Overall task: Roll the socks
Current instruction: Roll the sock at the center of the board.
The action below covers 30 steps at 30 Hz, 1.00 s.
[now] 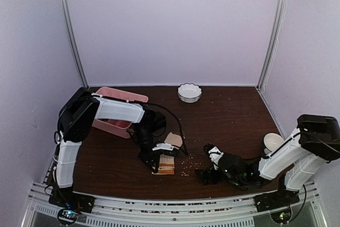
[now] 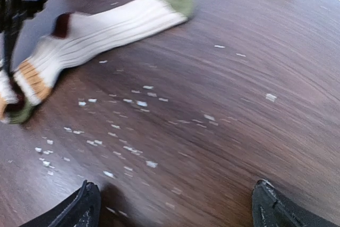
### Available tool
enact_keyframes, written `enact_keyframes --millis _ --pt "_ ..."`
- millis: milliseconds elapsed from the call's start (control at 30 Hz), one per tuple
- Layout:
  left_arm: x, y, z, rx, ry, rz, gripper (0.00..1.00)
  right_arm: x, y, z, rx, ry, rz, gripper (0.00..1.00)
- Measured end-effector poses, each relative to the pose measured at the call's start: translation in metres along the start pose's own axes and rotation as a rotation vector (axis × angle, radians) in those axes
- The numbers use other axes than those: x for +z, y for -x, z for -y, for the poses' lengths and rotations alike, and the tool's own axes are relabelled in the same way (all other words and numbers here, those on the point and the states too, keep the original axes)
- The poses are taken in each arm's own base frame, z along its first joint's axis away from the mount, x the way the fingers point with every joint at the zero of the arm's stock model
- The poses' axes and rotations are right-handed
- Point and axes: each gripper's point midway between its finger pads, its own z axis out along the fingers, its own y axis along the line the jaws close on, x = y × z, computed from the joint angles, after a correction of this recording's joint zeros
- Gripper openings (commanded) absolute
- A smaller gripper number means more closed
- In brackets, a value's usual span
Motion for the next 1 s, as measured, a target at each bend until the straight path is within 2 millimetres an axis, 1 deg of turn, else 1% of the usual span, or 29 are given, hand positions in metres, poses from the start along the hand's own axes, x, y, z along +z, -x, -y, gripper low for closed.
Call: enact_keyframes --millis 67,133,167,233,300,333,400,500,567,600,633,700,733,833,900,933,1000 --pt "0.002 -0.004 0.006 -0.01 -0.033 -0.015 0.0 -0.007 -0.004 0.012 0.057 -0.041 0.038 1.0" --pt "0.003 -0.006 0.01 -0.022 -0.069 -0.029 0.0 -0.014 -0.008 0.03 0.12 -0.1 0.08 1.0" --pt "0.004 -0.007 0.011 -0.032 -0.09 -0.031 0.0 -0.017 -0.009 0.035 0.132 -0.111 0.094 1.0" --pt "0.005 -0.007 0.013 -0.051 -0.125 -0.035 0.01 -0.024 -0.012 0.04 0.125 -0.126 0.124 0.99" --pt "0.006 -0.006 0.014 -0.078 -0.16 -0.035 0.0 -0.03 -0.013 0.037 0.09 -0.132 0.139 1.0" --pt "0.007 -0.006 0.014 -0.094 -0.178 -0.033 0.01 -0.033 -0.009 0.035 0.085 -0.139 0.159 1.0" --pt "0.007 -0.005 0.013 -0.128 -0.207 -0.032 0.01 -0.039 0.007 0.033 0.115 -0.158 0.221 1.0" --pt "0.007 -0.006 0.012 -0.173 -0.235 -0.029 0.01 -0.048 0.038 0.035 0.234 -0.174 0.308 0.99" --pt "0.006 -0.007 0.011 -0.2 -0.247 -0.025 0.01 -0.056 0.053 0.033 0.254 -0.148 0.358 0.9" --pt "0.006 -0.007 0.011 -0.211 -0.253 -0.023 0.01 -0.056 0.056 0.03 0.235 -0.13 0.363 0.86" --pt "0.006 -0.007 0.01 -0.221 -0.256 -0.022 0.01 -0.055 0.057 0.025 0.197 -0.113 0.355 0.83" --pt "0.006 -0.007 0.01 -0.242 -0.259 -0.027 0.01 -0.047 0.054 0.002 0.049 -0.064 0.298 0.78" --pt "0.006 -0.008 0.009 -0.251 -0.259 -0.03 0.02 -0.042 0.054 -0.013 -0.019 -0.034 0.271 0.75" --pt "0.006 -0.008 0.008 -0.276 -0.251 -0.036 0.02 -0.027 0.06 -0.069 -0.21 0.094 0.218 0.7" --pt "0.006 -0.008 0.007 -0.288 -0.246 -0.037 0.03 -0.023 0.061 -0.101 -0.32 0.191 0.21 0.66" --pt "0.006 -0.008 0.006 -0.292 -0.243 -0.038 0.03 -0.021 0.059 -0.115 -0.374 0.237 0.205 0.64" --pt "0.006 -0.008 0.006 -0.301 -0.242 -0.039 0.03 -0.015 0.054 -0.131 -0.459 0.292 0.192 0.58"
